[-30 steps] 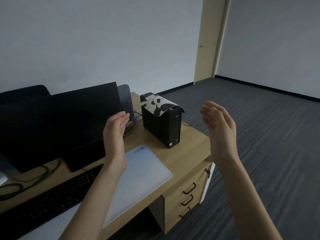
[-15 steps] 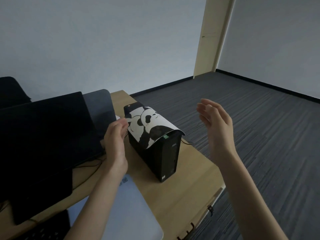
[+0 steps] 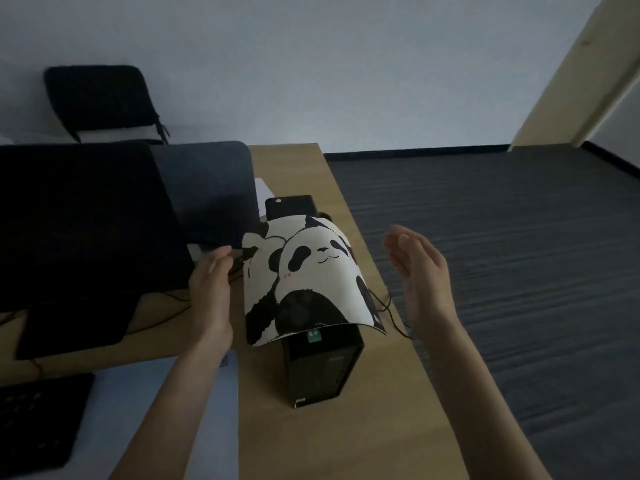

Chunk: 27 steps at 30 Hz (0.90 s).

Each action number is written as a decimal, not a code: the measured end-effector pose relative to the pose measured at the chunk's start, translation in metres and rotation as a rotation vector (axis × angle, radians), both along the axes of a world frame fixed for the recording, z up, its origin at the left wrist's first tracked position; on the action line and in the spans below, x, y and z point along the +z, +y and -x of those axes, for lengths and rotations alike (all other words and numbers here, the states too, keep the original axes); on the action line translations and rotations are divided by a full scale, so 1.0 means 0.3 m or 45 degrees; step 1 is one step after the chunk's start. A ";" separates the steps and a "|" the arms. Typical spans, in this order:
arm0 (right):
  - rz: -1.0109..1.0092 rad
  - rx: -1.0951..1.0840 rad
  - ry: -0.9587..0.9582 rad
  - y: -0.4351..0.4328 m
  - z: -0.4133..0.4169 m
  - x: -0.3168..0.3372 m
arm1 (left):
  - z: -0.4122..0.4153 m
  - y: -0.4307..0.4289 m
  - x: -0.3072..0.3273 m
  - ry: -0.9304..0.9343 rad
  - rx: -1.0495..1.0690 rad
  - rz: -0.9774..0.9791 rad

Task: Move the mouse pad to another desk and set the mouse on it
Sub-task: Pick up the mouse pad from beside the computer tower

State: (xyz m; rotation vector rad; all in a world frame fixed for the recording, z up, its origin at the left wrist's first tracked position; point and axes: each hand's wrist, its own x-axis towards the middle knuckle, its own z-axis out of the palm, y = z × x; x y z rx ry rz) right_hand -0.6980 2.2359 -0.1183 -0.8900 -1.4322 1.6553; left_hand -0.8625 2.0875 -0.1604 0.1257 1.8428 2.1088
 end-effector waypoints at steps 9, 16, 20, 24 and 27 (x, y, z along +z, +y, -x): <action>0.176 0.254 -0.284 0.163 0.044 -0.214 | 0.012 0.042 -0.096 -0.207 0.082 0.219; 0.302 0.404 -0.474 0.167 0.065 -0.320 | 0.010 0.052 -0.126 -0.219 -0.201 0.168; 0.362 0.314 -0.356 0.171 0.055 -0.332 | -0.004 0.048 -0.115 -0.203 -0.123 0.145; 0.214 0.072 -0.273 0.213 0.018 -0.310 | 0.003 0.031 -0.073 -0.158 -0.033 0.089; 0.169 0.034 -0.214 0.241 0.002 -0.267 | -0.001 0.025 -0.040 -0.106 -0.016 0.065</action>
